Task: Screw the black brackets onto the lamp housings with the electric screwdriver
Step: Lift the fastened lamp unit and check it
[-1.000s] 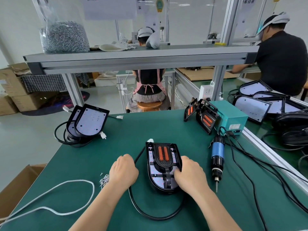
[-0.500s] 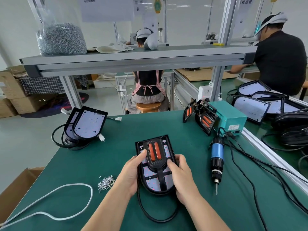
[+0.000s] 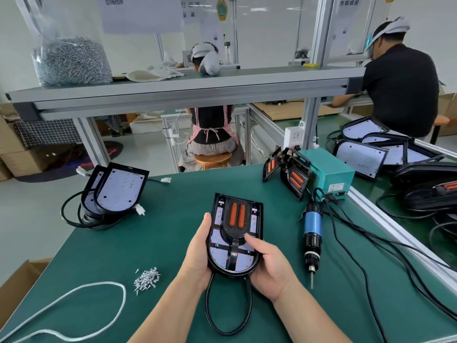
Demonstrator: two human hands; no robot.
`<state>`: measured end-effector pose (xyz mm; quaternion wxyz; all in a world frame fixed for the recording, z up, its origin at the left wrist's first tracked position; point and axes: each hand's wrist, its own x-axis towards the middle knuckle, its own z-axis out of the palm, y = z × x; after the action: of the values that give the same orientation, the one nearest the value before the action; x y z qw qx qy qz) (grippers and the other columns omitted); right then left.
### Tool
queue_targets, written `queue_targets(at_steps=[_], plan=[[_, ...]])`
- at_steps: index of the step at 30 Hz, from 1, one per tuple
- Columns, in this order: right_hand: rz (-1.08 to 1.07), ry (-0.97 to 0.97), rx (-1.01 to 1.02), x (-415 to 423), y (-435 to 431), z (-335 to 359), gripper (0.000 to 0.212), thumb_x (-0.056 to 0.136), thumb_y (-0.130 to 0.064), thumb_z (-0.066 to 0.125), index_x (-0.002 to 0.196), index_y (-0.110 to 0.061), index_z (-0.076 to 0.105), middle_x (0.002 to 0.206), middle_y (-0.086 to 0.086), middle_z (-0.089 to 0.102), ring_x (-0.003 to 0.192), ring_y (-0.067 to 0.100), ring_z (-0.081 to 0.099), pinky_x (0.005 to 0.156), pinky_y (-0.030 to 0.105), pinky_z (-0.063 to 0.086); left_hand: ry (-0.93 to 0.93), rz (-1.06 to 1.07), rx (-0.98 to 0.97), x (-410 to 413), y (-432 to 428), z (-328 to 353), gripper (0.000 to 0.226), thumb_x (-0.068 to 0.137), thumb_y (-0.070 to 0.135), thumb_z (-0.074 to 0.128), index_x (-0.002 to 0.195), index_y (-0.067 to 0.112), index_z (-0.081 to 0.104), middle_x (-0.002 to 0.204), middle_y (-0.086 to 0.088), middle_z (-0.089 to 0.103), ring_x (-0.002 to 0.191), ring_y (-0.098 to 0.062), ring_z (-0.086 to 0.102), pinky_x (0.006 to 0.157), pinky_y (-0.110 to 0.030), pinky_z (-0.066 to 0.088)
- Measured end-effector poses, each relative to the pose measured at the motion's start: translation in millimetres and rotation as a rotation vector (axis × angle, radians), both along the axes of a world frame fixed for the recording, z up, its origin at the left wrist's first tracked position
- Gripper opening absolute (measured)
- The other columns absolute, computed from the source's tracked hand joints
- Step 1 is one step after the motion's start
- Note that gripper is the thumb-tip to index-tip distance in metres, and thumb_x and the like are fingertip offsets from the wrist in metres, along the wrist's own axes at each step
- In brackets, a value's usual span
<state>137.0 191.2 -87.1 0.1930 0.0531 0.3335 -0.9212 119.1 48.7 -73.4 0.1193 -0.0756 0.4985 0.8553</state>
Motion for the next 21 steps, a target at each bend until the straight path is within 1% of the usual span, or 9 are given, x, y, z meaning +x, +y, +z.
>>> queue_targets(at_steps=[2, 4, 7, 9, 11, 14, 17, 19, 21], plan=[[-0.012, 0.031, 0.025, -0.8, 0.4, -2.5, 0.056, 0.086, -0.001, 0.059, 0.141, 0.001, 0.053, 0.135, 0.026, 0.062, 0.128, 0.045, 0.057, 0.109, 0.056, 0.045, 0.013, -0.004, -0.009, -0.7, -0.4, -3.5, 0.066, 0.096, 0.064, 0.038, 0.122, 0.012, 0.071, 0.128, -0.020, 0.066, 0.118, -0.036, 0.064, 0.087, -0.042, 0.058], [-0.026, 0.051, 0.052, -0.6, 0.3, -3.2, 0.058, 0.082, 0.004, 0.059, 0.140, 0.000, 0.053, 0.132, 0.026, 0.064, 0.125, 0.045, 0.060, 0.103, 0.053, 0.051, 0.029, 0.047, -0.063, 0.0, 1.1, -3.4, 0.068, 0.098, 0.064, 0.034, 0.116, 0.013, 0.074, 0.123, -0.020, 0.069, 0.115, -0.035, 0.066, 0.087, -0.041, 0.059], [-0.058, 0.093, 0.081, -0.4, 1.0, -2.8, 0.054, 0.083, 0.009, 0.057, 0.136, 0.004, 0.055, 0.128, 0.026, 0.066, 0.116, 0.041, 0.065, 0.095, 0.047, 0.057, 0.077, 0.245, -0.367, -0.7, -0.8, -9.1, 0.062, 0.101, 0.056, 0.034, 0.092, 0.017, 0.081, 0.098, -0.009, 0.078, 0.097, -0.029, 0.073, 0.086, -0.039, 0.056], [-0.093, 0.099, 0.091, -1.6, 2.8, -4.1, 0.048, 0.087, 0.012, 0.054, 0.134, 0.007, 0.056, 0.127, 0.027, 0.066, 0.117, 0.044, 0.064, 0.099, 0.050, 0.054, 0.128, 0.396, -0.537, -0.5, -2.4, -15.4, 0.053, 0.104, 0.044, 0.036, 0.085, 0.018, 0.078, 0.090, -0.001, 0.078, 0.093, -0.024, 0.072, 0.086, -0.038, 0.053], [-0.132, 0.112, 0.109, -1.9, 4.1, -3.9, 0.046, 0.087, 0.013, 0.055, 0.132, 0.008, 0.057, 0.126, 0.027, 0.067, 0.121, 0.046, 0.062, 0.105, 0.054, 0.049, 0.151, 0.455, -0.662, 1.0, -0.6, -19.2, 0.046, 0.103, 0.036, 0.039, 0.079, 0.021, 0.074, 0.084, 0.003, 0.075, 0.087, -0.018, 0.067, 0.079, -0.033, 0.049], [-0.195, 0.150, 0.139, 0.9, 3.1, 1.1, 0.047, 0.084, 0.013, 0.059, 0.130, 0.008, 0.058, 0.123, 0.026, 0.069, 0.119, 0.045, 0.063, 0.100, 0.049, 0.054, 0.173, 0.476, -0.694, 0.4, 0.7, -22.7, 0.043, 0.103, 0.029, 0.044, 0.066, 0.018, 0.064, 0.069, 0.009, 0.065, 0.069, -0.017, 0.054, 0.067, -0.031, 0.043], [-0.258, 0.181, 0.166, 1.8, 2.9, 11.6, 0.043, 0.089, 0.015, 0.055, 0.130, 0.005, 0.058, 0.122, 0.022, 0.070, 0.119, 0.042, 0.064, 0.094, 0.042, 0.058, 0.184, 0.428, -0.706, -4.2, -4.7, -27.9, 0.041, 0.102, 0.029, 0.045, 0.068, 0.006, 0.048, 0.066, 0.003, 0.051, 0.070, -0.020, 0.041, 0.067, -0.038, 0.040], [-0.293, 0.217, 0.189, 1.8, 6.7, 22.4, 0.042, 0.091, 0.015, 0.054, 0.131, 0.003, 0.058, 0.123, 0.020, 0.071, 0.119, 0.040, 0.065, 0.097, 0.044, 0.056, 0.201, 0.387, -0.656, -6.3, -8.3, -33.6, 0.041, 0.103, 0.029, 0.045, 0.074, 0.003, 0.058, 0.073, -0.003, 0.063, 0.072, -0.023, 0.053, 0.075, -0.041, 0.047], [-0.336, 0.266, 0.211, 1.3, 15.5, 36.1, 0.042, 0.092, 0.015, 0.054, 0.131, 0.001, 0.058, 0.123, 0.020, 0.071, 0.118, 0.038, 0.066, 0.098, 0.045, 0.055, 0.222, 0.380, -0.615, -7.9, -9.5, -37.4, 0.040, 0.103, 0.026, 0.045, 0.077, 0.007, 0.069, 0.082, -0.006, 0.074, 0.077, -0.023, 0.068, 0.081, -0.040, 0.052]])
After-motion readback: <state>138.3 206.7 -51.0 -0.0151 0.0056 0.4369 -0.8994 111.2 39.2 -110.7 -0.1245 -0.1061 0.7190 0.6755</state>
